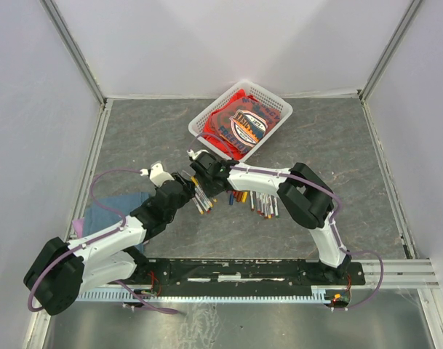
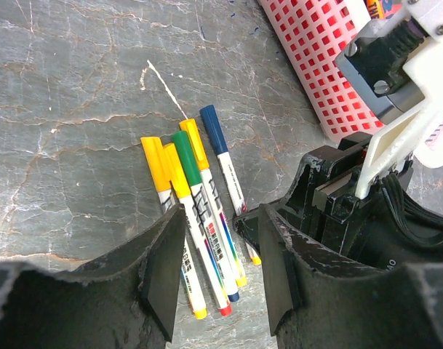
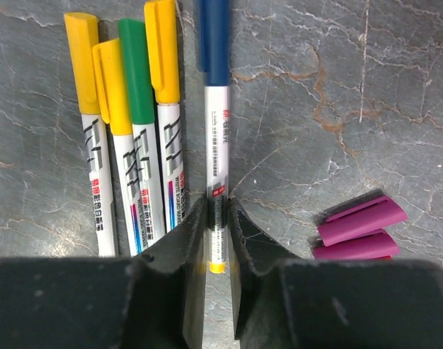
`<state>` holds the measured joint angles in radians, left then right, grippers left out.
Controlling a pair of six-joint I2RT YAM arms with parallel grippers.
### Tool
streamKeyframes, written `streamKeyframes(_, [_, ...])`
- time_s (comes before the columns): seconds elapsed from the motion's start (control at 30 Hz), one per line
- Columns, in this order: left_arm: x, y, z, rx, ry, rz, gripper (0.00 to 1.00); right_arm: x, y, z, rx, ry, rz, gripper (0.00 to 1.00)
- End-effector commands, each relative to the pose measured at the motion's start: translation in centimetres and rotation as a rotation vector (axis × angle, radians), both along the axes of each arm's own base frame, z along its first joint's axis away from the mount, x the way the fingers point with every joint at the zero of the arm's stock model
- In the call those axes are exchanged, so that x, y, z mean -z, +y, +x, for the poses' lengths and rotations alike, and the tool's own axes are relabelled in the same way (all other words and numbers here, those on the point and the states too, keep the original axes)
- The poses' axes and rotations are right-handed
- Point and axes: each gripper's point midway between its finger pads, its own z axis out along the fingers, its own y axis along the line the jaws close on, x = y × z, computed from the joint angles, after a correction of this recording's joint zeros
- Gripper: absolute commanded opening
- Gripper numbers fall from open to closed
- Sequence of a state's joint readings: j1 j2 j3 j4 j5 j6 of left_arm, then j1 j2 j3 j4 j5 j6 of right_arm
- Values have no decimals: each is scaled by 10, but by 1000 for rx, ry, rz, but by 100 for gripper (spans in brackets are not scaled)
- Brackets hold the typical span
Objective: Open the pen caps
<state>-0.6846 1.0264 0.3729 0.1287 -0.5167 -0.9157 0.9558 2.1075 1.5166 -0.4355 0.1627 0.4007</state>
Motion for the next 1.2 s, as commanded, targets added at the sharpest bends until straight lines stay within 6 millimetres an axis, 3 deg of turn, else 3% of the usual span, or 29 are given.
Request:
streamKeyframes(0.0, [-13,-1,6,-31,-40,-63,52,10,-6,-4,0,12,-50,15])
streamKeyframes(0.13, [-13,-2,6,-28,-39,-70,54,8,-8,-4,6,6,-43,2])
streamKeyframes(0.57, [-20,-11,9,7,-35,-124,59,-37,-8,-8,13,-74,101,1])
streamKeyframes(1.17, [-31,-40,28,98,0,-261,62,-83,-9,-45,-41,-97,234,1])
